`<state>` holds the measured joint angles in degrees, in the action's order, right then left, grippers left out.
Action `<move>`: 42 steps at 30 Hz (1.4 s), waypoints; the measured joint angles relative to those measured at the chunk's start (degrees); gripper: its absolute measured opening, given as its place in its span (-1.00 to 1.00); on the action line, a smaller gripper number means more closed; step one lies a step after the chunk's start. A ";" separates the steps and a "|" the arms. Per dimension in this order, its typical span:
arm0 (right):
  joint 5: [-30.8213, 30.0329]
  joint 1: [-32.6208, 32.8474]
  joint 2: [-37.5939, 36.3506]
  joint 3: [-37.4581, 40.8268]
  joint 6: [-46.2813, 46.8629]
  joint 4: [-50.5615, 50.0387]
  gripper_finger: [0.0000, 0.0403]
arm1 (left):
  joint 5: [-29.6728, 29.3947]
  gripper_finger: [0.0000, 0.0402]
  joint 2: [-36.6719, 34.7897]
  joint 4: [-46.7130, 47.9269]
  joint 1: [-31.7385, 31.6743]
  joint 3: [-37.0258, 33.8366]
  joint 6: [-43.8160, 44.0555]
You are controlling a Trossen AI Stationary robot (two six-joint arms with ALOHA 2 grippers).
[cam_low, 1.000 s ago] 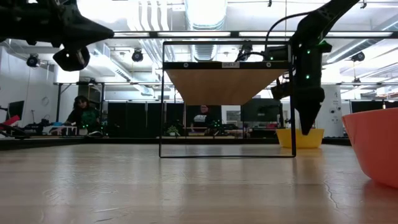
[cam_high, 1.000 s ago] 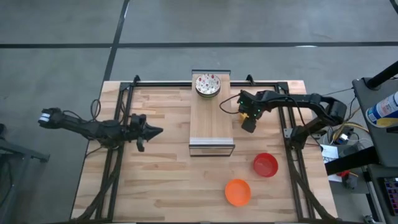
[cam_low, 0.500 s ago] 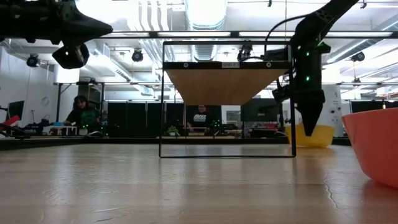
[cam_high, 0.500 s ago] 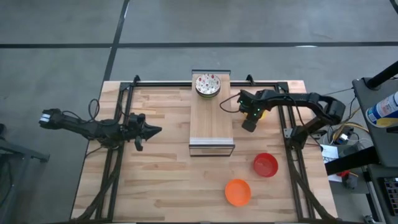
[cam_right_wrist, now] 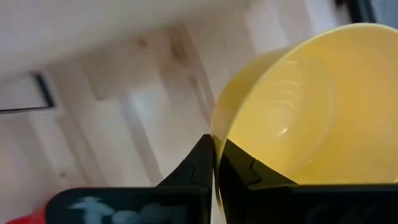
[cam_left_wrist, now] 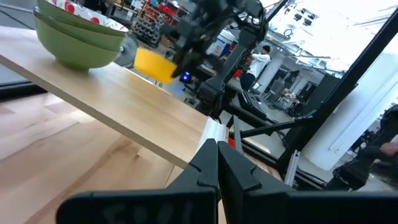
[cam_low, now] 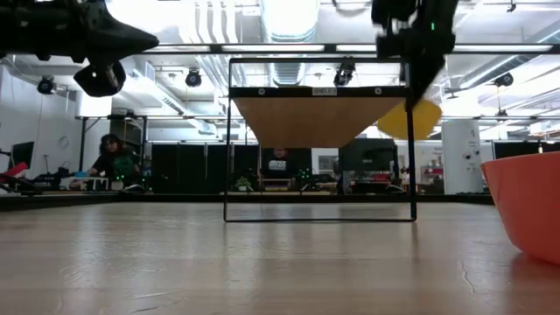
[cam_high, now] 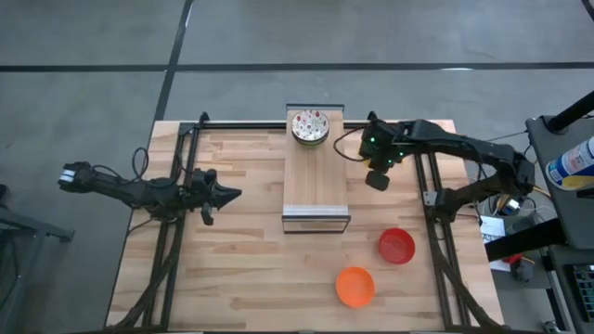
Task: Pick & Place Mini bowls
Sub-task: Put the yellow bowl on the shelf
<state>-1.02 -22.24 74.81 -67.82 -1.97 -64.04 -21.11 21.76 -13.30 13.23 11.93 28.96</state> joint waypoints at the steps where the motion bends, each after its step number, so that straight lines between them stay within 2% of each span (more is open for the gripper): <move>1: 0.01 1.10 -0.17 -1.42 -0.67 -0.52 -0.96 | -0.01 -0.99 -0.01 0.00 0.00 -0.01 -0.44; 6: 0.00 7.83 0.02 -8.47 -3.38 -2.61 -0.96 | -4.09 -0.99 -0.06 2.82 0.00 -0.01 -2.61; 9: -0.36 11.28 1.97 -12.47 -2.22 -3.30 -0.96 | -4.49 -0.99 0.08 4.05 0.09 -0.12 -2.46; 14: -0.55 15.17 7.65 -17.72 -1.63 -3.09 -0.96 | -3.64 -0.99 0.02 3.89 0.11 -0.12 -10.86; 18: -2.71 16.81 13.69 -21.39 -1.71 -3.05 -0.96 | 0.85 -0.99 -1.09 2.04 0.11 -1.55 -15.32; 22: -3.61 17.54 19.55 -26.22 -2.70 -3.08 -0.96 | 5.83 -0.99 -2.59 -2.95 0.11 -5.56 -14.80; 26: -3.65 18.03 24.59 -31.66 -3.31 -3.44 -0.96 | 6.30 -0.99 -4.11 -3.23 0.11 -8.17 -12.97; 29: -3.66 18.64 28.00 -35.59 -4.90 -5.35 -0.96 | 6.24 -0.99 -5.18 -4.69 0.09 -9.53 -15.04; 34: -3.71 20.17 33.99 -41.37 -8.20 -11.12 -0.96 | 6.10 -0.99 -6.76 -4.66 0.09 -10.15 -15.37; 42: -6.65 21.55 40.95 -49.06 -9.54 -13.53 -0.96 | 6.08 -0.99 -7.52 -4.72 0.09 -10.15 -15.40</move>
<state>-7.67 -0.69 115.75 -116.88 -11.51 -77.57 -15.03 14.24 -18.02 13.32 1.78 13.56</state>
